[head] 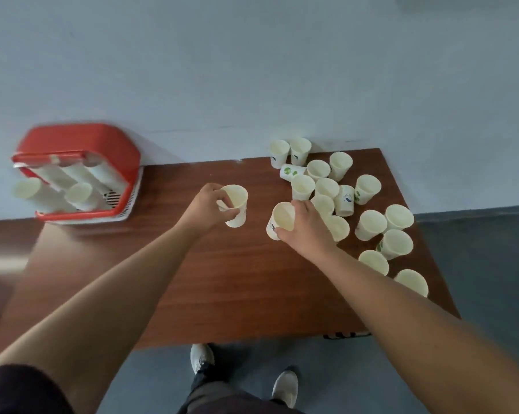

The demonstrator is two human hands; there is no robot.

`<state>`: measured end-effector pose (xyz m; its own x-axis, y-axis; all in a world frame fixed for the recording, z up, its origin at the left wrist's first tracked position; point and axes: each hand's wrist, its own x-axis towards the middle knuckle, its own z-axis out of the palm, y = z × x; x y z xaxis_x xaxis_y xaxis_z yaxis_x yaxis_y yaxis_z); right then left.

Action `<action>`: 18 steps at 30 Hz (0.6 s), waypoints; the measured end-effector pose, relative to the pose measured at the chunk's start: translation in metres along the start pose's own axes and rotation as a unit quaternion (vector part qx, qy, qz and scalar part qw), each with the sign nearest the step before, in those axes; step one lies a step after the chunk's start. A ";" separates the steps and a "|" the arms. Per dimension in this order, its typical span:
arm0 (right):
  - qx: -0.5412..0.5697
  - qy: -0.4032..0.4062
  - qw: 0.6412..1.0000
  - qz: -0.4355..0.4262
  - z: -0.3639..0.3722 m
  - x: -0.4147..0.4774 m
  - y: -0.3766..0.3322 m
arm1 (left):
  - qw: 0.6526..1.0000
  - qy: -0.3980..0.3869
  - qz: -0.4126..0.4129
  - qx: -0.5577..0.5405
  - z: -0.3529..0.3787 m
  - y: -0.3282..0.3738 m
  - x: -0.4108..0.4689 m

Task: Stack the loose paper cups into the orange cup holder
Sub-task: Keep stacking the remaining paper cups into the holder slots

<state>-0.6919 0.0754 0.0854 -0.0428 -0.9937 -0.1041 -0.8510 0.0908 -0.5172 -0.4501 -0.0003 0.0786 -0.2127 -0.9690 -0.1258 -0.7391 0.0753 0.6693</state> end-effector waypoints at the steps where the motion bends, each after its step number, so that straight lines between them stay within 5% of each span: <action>1: -0.002 -0.006 1.000 -0.017 0.002 0.008 -0.016 | 1.000 0.027 -0.011 -0.007 -0.016 -0.009 -0.008; 6: 0.005 -0.027 0.994 -0.102 0.025 0.044 -0.105 | 0.982 0.146 -0.112 -0.047 -0.098 -0.072 -0.046; 18: 0.051 -0.059 0.978 -0.193 0.111 0.101 -0.314 | 0.931 0.257 -0.250 -0.068 -0.236 -0.222 -0.061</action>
<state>-0.3710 -0.0465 0.1432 0.3367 -0.9413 0.0220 -0.7349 -0.2773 -0.6189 -0.1224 -0.0132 0.1104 0.4959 -0.8623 -0.1024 -0.5680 -0.4112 0.7129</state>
